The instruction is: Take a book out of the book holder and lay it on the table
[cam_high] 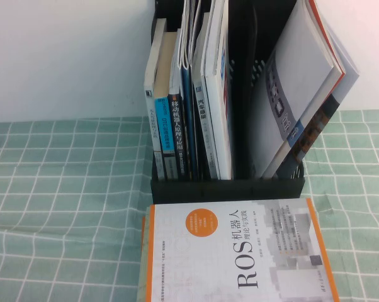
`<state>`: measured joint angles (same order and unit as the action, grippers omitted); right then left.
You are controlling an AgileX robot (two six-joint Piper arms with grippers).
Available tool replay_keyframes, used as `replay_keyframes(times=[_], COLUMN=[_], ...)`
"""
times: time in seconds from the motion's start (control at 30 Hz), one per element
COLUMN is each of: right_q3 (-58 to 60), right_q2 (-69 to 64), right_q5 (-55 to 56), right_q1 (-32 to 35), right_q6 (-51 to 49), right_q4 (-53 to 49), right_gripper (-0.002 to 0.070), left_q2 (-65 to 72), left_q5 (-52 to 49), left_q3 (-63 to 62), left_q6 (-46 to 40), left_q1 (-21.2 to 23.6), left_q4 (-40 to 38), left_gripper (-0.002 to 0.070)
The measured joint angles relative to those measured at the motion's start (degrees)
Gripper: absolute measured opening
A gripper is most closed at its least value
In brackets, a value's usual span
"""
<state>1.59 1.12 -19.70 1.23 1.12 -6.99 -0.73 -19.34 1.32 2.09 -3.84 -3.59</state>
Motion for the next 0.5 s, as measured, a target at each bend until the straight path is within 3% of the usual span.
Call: replay_keyframes(times=[0.5], right_q3=[0.0], right_q2=[0.0], right_q5=[4.34], right_q1=[0.0], right_q6=[0.0], right_q4=[2.77], right_gripper=[-0.0002], left_q2=[0.0], left_q5=[3.47], left_q3=[0.1], left_q6=[0.11], left_q1=[0.0], left_q4=[-0.7], left_gripper=[-0.0001])
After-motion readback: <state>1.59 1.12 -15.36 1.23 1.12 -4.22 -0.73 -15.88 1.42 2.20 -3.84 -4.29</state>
